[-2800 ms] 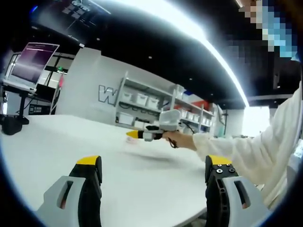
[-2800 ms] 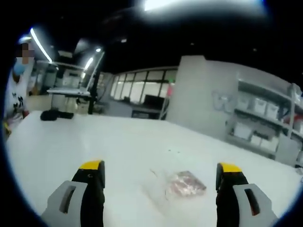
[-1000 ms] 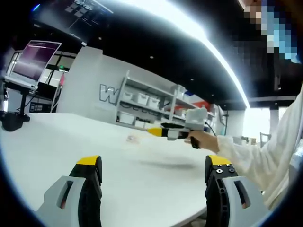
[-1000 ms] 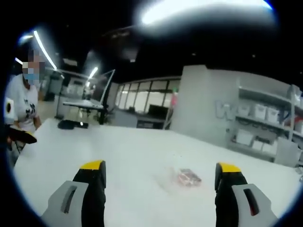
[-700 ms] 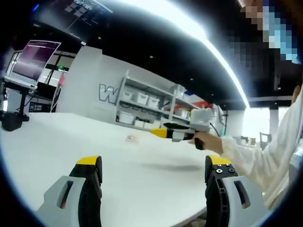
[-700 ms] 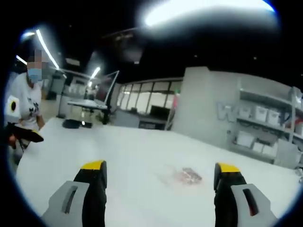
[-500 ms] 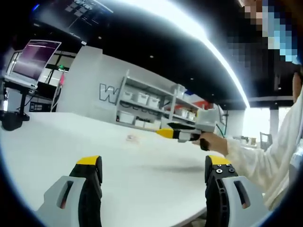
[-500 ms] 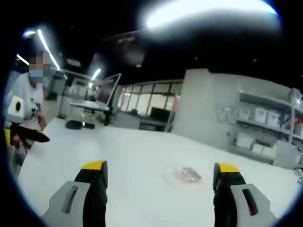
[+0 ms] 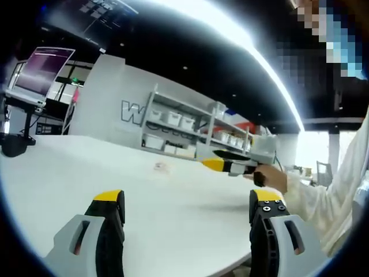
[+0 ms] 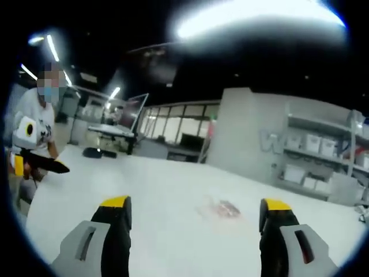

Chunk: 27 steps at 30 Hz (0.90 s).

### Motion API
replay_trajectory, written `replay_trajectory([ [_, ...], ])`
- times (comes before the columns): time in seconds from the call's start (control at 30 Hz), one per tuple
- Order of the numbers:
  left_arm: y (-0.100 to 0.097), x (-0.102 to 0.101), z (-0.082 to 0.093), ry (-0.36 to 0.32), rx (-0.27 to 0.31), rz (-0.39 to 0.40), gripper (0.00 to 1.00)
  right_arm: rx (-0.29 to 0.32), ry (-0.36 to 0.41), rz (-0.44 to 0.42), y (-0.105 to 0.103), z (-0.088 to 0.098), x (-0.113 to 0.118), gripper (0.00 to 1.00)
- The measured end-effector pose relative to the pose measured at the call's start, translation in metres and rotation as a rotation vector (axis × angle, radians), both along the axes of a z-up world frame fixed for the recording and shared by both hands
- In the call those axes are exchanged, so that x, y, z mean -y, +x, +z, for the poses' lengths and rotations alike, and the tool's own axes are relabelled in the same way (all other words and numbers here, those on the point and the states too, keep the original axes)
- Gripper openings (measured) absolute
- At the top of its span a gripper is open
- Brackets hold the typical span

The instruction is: Open the resealable bag by pulling the two sides of the seal apart until the entire bag opening is separated and visibly accessible.

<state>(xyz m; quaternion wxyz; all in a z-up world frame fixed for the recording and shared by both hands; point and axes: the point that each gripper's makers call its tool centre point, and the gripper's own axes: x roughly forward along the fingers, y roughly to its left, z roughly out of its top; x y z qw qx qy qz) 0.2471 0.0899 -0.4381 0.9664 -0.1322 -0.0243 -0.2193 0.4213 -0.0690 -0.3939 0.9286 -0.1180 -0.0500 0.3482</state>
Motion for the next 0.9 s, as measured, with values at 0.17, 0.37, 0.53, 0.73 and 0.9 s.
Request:
replay_trajectory([
  [0.17,0.001,0.002,0.000,0.002,0.001,-0.004,0.87,0.002,0.008,-0.021,-0.008,-0.003,0.013,0.93],
  [0.37,0.002,0.003,-0.002,-0.001,-0.002,-0.001,0.87,0.013,0.013,-0.028,-0.023,-0.004,0.021,0.92],
  [0.53,0.003,0.003,-0.004,0.005,-0.006,-0.004,0.87,-0.002,0.052,-0.008,-0.034,-0.002,0.023,0.90],
  [0.73,0.005,0.002,-0.005,-0.002,-0.006,-0.001,0.87,-0.006,0.041,-0.009,-0.046,-0.008,0.027,0.90],
  [0.9,0.006,0.004,-0.007,-0.003,-0.011,-0.004,0.87,-0.013,0.054,-0.015,-0.059,-0.011,0.033,0.90],
])
